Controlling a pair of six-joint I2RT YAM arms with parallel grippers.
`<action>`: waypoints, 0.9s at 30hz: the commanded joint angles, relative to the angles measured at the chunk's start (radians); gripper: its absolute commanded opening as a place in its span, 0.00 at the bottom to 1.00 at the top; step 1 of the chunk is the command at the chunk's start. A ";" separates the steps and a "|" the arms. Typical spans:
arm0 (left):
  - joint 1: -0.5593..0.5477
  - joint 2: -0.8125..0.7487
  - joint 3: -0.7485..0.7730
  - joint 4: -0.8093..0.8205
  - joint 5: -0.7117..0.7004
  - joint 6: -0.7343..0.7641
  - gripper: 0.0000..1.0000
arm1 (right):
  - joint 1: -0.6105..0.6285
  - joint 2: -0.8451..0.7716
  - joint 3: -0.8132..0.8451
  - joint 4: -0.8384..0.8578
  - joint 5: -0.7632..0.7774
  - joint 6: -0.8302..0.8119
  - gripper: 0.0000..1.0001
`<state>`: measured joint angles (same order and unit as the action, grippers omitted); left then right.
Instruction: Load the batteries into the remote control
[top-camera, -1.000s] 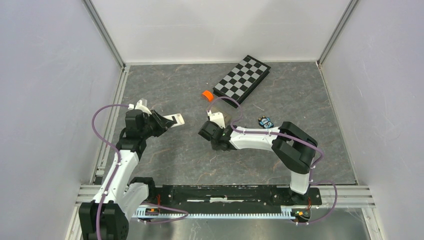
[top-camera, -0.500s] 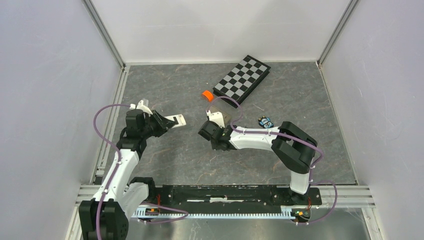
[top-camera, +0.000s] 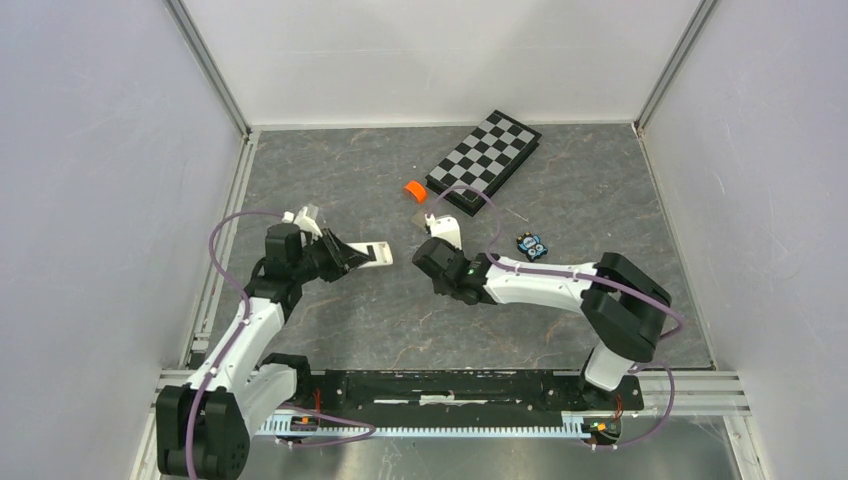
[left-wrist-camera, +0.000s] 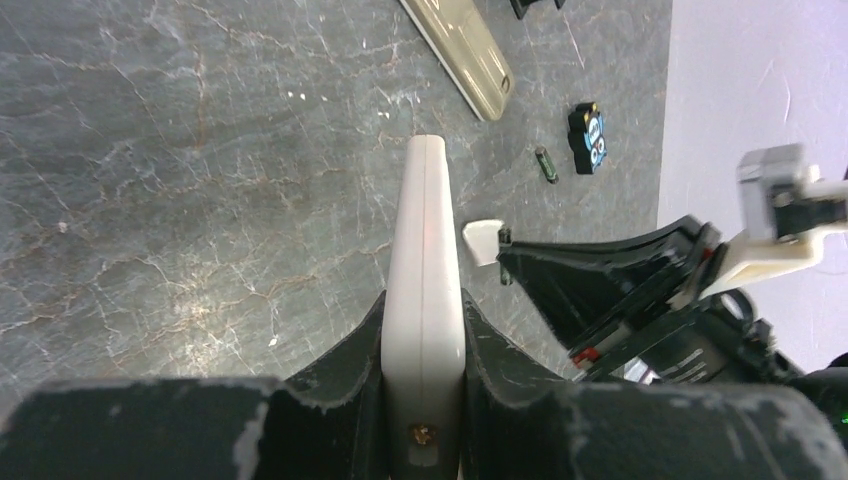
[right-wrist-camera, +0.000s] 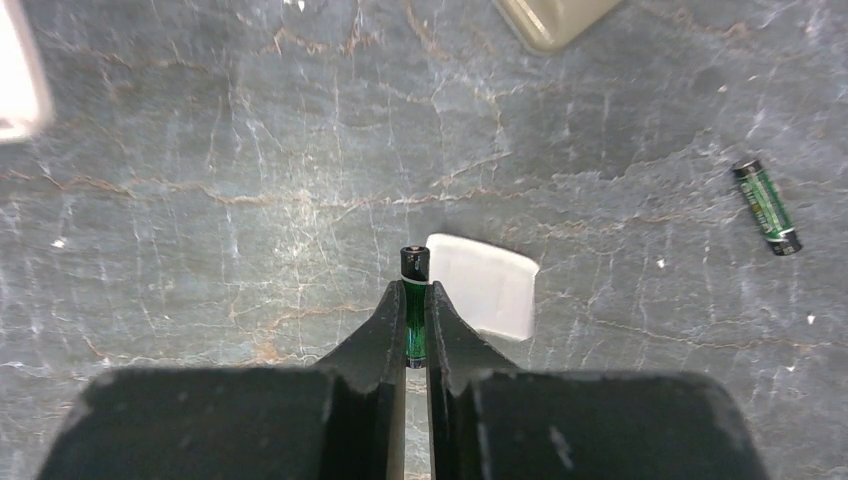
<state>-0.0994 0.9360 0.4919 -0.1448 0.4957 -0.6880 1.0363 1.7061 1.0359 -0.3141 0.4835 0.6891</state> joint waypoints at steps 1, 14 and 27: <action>-0.012 -0.003 -0.041 0.113 0.071 -0.049 0.02 | -0.029 -0.069 -0.036 0.070 0.021 -0.023 0.07; -0.066 0.019 -0.119 0.260 0.137 -0.122 0.02 | -0.089 -0.109 -0.118 0.182 -0.127 -0.024 0.07; -0.211 0.157 -0.169 0.660 0.094 -0.322 0.02 | -0.152 -0.320 -0.195 0.361 -0.179 0.059 0.05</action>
<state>-0.2863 1.0584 0.3065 0.3080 0.5934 -0.9215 0.8917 1.4570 0.8639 -0.0589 0.3138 0.7132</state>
